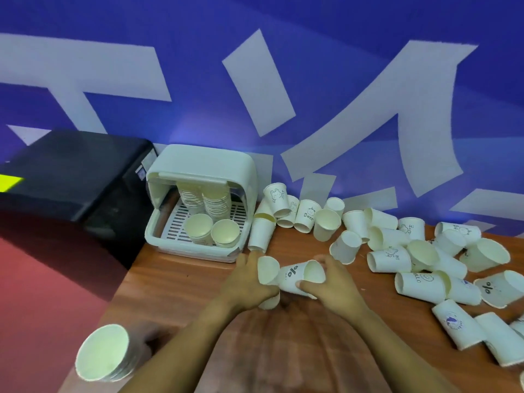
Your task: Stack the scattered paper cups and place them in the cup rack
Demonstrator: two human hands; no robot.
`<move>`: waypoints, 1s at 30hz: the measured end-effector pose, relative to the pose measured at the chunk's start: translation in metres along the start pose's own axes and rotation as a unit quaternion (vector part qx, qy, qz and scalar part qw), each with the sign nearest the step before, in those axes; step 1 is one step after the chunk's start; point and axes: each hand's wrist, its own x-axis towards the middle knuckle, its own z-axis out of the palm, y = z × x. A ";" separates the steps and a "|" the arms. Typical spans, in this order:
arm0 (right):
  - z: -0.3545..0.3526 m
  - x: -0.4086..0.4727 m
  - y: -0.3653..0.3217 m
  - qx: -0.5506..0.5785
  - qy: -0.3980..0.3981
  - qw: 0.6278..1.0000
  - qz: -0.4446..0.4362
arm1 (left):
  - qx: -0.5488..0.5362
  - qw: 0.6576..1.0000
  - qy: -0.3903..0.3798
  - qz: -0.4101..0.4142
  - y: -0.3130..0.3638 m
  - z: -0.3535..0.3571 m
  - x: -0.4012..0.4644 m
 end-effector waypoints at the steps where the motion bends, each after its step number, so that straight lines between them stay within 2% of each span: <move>1: 0.006 0.000 -0.011 0.001 0.001 1.000 -0.008 | -0.005 1.000 -0.008 -0.004 -0.006 -0.011 -0.001; 6: 0.034 0.005 -0.061 -0.010 0.008 0.998 -0.060 | -0.008 1.000 -0.017 -0.020 -0.034 -0.063 -0.003; 17: 0.087 0.045 -0.154 -0.016 0.053 0.990 -0.129 | 0.014 0.994 0.098 0.037 -0.091 -0.185 0.030; 22: 0.110 0.061 -0.162 -0.033 0.080 0.984 -0.153 | 0.001 0.983 0.174 0.053 -0.104 -0.193 0.043; 30: 0.124 0.085 -0.152 -0.060 0.069 0.982 -0.164 | 0.002 0.983 0.178 0.033 -0.114 -0.174 0.072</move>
